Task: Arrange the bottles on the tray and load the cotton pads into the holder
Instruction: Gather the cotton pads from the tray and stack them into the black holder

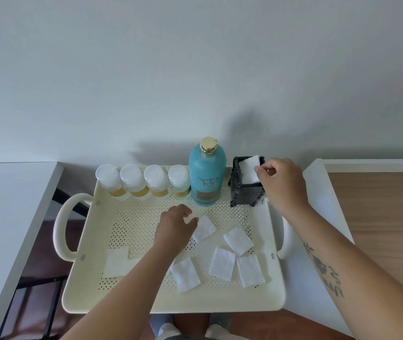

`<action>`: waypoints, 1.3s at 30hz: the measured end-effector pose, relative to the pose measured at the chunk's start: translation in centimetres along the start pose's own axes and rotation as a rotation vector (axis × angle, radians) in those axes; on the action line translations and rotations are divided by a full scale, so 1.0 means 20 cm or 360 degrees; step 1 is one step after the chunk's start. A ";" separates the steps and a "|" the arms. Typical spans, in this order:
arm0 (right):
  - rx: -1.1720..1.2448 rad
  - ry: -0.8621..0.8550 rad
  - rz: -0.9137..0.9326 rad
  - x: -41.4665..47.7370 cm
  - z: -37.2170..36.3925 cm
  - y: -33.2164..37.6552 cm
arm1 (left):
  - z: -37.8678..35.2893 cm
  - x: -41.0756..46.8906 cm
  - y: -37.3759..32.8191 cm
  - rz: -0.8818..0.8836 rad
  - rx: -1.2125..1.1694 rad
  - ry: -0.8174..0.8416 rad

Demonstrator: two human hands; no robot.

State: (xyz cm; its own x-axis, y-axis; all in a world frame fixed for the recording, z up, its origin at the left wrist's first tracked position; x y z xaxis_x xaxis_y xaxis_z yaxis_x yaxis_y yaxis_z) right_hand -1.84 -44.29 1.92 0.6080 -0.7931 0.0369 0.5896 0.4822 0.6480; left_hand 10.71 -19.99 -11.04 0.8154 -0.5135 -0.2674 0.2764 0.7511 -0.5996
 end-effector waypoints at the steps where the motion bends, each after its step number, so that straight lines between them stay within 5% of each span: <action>1: -0.0032 0.0014 0.0018 0.01 -0.01 0.00 | -0.01 0.00 -0.01 -0.0017 0.0063 0.0007; 8: -0.0243 -0.0023 0.0206 0.02 0.01 0.05 | -0.08 0.02 -0.05 -0.0092 0.0408 0.0071; 14: -0.0462 -0.0018 0.0723 -0.10 -0.01 0.16 | -0.09 0.04 -0.06 -0.0101 0.0504 0.0084; 25: -0.0715 0.0218 0.0677 -0.12 -0.15 0.07 | -0.11 0.06 -0.05 -0.0027 0.0426 0.0201; 35: -0.0125 -0.0190 0.0785 -0.30 0.06 0.19 | 0.08 -0.11 -0.17 0.0063 -0.0888 0.0193; 39: 0.0375 0.0078 0.0399 -0.39 -0.02 0.16 | 0.14 -0.14 -0.28 0.0037 -0.1207 0.0211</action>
State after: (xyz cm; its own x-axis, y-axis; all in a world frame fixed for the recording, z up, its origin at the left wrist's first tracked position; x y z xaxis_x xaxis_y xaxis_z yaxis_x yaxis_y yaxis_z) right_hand -4.44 -36.40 3.35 0.7466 -0.6391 0.1846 0.2828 0.5560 0.7816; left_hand 8.24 -21.53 -4.75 0.7357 -0.5826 -0.3454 -0.2034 0.2964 -0.9331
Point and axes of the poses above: each hand's wrist, its own x-axis towards the middle knuckle, its own z-axis out of the back of the hand, y = z × x, the point moved 10 cm from there along x, towards the middle knuckle, and after that the axes turned 3 degrees about x, right-handed, at the moved point
